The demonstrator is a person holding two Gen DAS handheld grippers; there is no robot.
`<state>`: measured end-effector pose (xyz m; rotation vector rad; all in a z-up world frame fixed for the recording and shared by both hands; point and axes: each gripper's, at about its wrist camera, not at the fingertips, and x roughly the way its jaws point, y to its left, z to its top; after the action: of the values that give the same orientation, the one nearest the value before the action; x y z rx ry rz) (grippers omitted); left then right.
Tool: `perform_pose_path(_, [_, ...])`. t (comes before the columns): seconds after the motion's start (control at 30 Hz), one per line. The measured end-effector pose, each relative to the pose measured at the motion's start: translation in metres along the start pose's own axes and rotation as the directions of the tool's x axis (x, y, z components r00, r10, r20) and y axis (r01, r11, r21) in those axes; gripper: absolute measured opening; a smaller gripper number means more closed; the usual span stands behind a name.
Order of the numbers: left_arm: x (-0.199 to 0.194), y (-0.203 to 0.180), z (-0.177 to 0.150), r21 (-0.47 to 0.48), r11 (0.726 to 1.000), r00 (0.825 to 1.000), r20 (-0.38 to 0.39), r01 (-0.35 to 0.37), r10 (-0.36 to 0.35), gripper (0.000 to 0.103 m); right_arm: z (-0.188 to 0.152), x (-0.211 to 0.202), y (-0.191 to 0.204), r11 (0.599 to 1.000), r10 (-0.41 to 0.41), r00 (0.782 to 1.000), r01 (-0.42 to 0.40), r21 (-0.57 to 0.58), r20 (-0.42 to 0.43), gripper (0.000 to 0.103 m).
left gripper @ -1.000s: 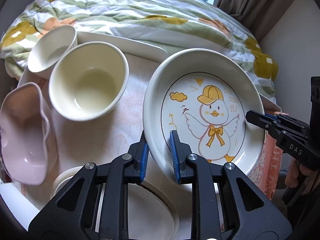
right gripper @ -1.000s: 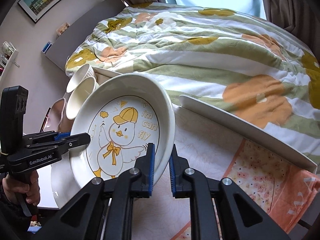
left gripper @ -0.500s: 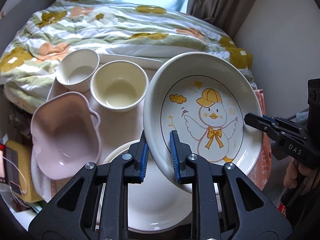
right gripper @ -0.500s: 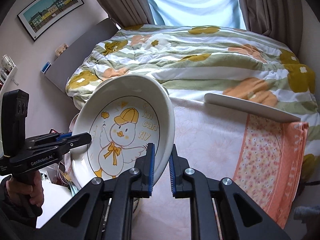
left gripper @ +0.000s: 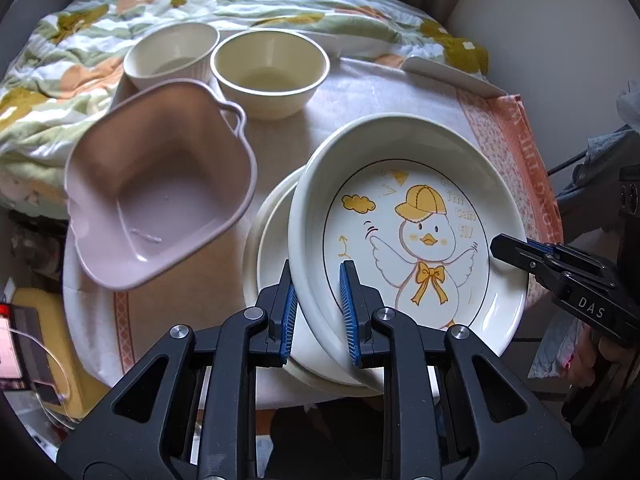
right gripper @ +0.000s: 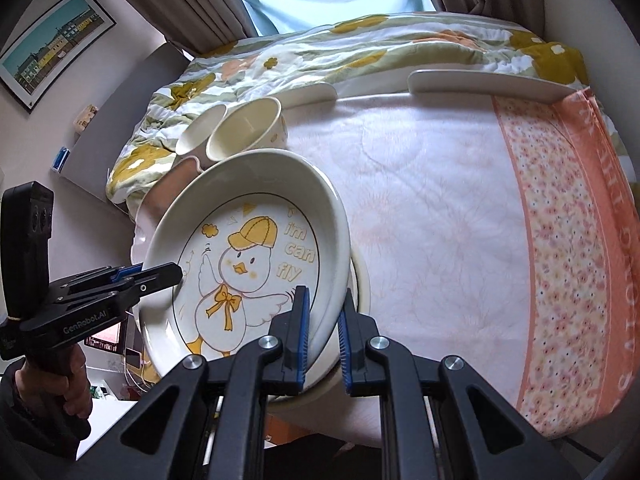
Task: Organize plates and bowls
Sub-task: 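Lift the duck-print plate and carry it over the white plate stack, then lower the duck-print plate onto the stack and open the left gripper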
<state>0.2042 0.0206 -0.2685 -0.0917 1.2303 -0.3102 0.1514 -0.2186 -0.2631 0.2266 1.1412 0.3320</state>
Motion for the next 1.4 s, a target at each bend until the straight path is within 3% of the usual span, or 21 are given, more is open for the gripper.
perform_pose_path(0.37, [0.037, 0.004, -0.015, -0.015, 1.0, 0.998, -0.056, -0.014, 0.013, 0.018, -0.016, 0.022, -0.007, 0.999, -0.025, 0.999, 0.025, 0.026, -0.034, 0.012])
perform_pose_path(0.73, [0.049, -0.014, -0.009, 0.058, 0.994, 0.993, -0.06, -0.098, 0.101, 0.019, -0.021, 0.022, -0.004, 0.998, -0.059, 0.998, 0.06, 0.028, -0.029, 0.012])
perform_pose_path(0.93, [0.05, -0.028, -0.007, 0.144, 0.967, 0.976, -0.031, -0.209, 0.216, 0.018, -0.021, 0.023, -0.003, 0.997, -0.066, 0.997, 0.067, 0.026, -0.03, 0.012])
perform_pose_path(1.07, [0.051, -0.04, -0.009, 0.216, 0.928, 0.951, 0.008, -0.305, 0.311, 0.019, -0.02, 0.025, -0.001, 0.997, -0.068, 0.997, 0.068, 0.019, -0.026, 0.012])
perform_pose_path(1.4, [0.05, -0.043, -0.013, 0.245, 0.893, 0.924, 0.048, -0.379, 0.379, 0.019, -0.021, 0.03, 0.001, 0.997, -0.076, 0.997, 0.076, 0.015, -0.016, 0.012])
